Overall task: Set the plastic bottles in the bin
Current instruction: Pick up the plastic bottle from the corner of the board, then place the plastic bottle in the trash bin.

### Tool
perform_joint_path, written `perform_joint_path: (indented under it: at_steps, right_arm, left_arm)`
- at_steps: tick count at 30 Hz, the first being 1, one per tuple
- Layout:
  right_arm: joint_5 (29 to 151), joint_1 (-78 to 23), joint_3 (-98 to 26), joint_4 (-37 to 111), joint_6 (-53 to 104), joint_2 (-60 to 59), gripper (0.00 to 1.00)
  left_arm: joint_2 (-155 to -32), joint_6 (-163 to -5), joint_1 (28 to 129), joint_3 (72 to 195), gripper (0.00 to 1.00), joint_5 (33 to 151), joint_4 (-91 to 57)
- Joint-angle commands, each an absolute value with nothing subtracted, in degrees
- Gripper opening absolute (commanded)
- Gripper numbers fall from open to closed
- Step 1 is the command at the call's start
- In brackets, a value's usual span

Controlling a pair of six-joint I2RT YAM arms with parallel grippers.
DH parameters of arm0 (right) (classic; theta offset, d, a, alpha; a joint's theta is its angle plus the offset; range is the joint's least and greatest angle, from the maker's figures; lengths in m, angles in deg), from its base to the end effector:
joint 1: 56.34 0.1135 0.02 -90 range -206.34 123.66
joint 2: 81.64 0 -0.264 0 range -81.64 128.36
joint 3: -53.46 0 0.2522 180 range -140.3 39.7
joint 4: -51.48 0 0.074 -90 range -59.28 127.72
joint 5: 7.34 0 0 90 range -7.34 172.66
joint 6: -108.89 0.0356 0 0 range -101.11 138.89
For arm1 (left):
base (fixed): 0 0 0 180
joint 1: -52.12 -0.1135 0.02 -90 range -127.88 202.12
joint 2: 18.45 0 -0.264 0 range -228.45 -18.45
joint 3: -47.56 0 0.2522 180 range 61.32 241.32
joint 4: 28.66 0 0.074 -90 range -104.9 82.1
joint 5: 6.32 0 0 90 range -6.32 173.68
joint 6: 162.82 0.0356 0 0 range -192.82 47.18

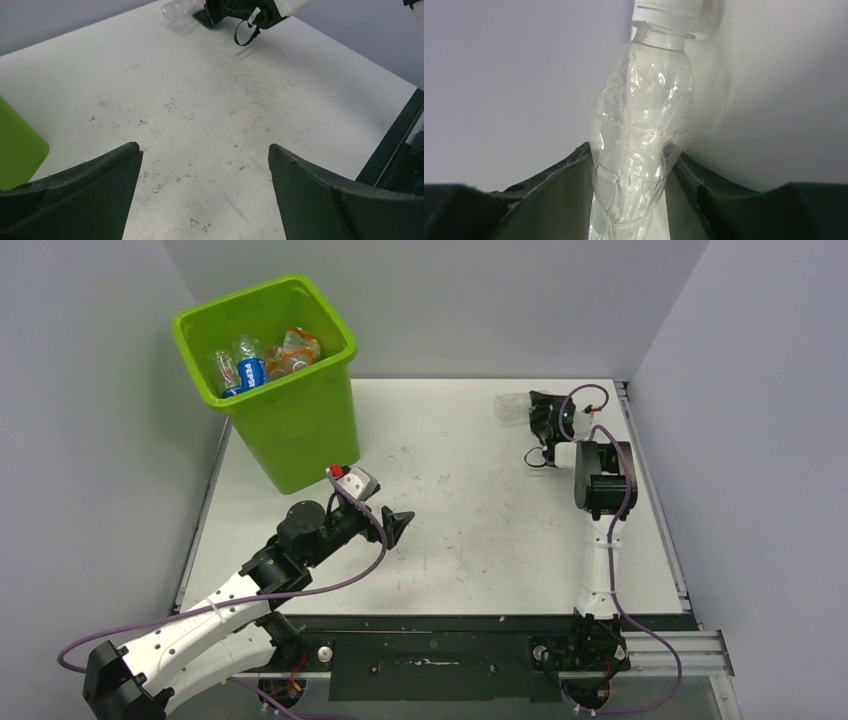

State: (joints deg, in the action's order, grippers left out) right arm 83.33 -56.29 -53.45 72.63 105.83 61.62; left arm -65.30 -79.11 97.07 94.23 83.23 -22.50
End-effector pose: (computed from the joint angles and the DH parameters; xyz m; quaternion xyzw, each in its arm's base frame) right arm 0.5404 0.0009 0.0932 0.5437 0.5792 0.4214 0.4374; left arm 0.1421 -0.1415 0.2932 0.2442 0.7040 -0.2857 0.6026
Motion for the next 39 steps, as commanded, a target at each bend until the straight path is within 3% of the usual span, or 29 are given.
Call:
perform_joint_path:
  at_steps: [1,8,14,21,26,32,39]
  right_arm:
    - [86.1,-54.6,-40.2,76.7,97.8,45.3,0.22]
    - [91.6,-48.1,-8.8,100.3,92.3,22.2,0.21]
    - [92.2,-37.9,6.5,91.6,76.3,-1.9,0.18]
    - [88.3,-26.3,9.6,67.5,61.2,-30.4,0.16]
    - [90.6,-17.0,9.0,53.7,50.1,-43.8,0.16]
    - [96.6,-11.6,9.5,44.2,43.4,-51.6,0.16]
    - [103.8,-11.0,7.5,41.3,39.0,-51.7,0.15]
  left_arm:
    - [-61.1,-81.7,97.2,93.7,0.97,81.8,-27.7]
    - [-55.7,-86.6,97.6,93.5,0.97,85.2,-31.1]
    - [-51.6,-96.8,98.0,91.6,0.98,84.1,-33.9]
    - [-50.6,-103.9,98.8,91.4,1.00,84.4,-35.0]
    - [-55.5,-103.2,99.3,97.5,1.00,89.1,-34.3]
    - [-62.6,-100.2,99.5,107.5,0.96,96.2,-33.6]
    - [-72.5,-100.7,99.6,119.1,0.96,104.0,-28.2]
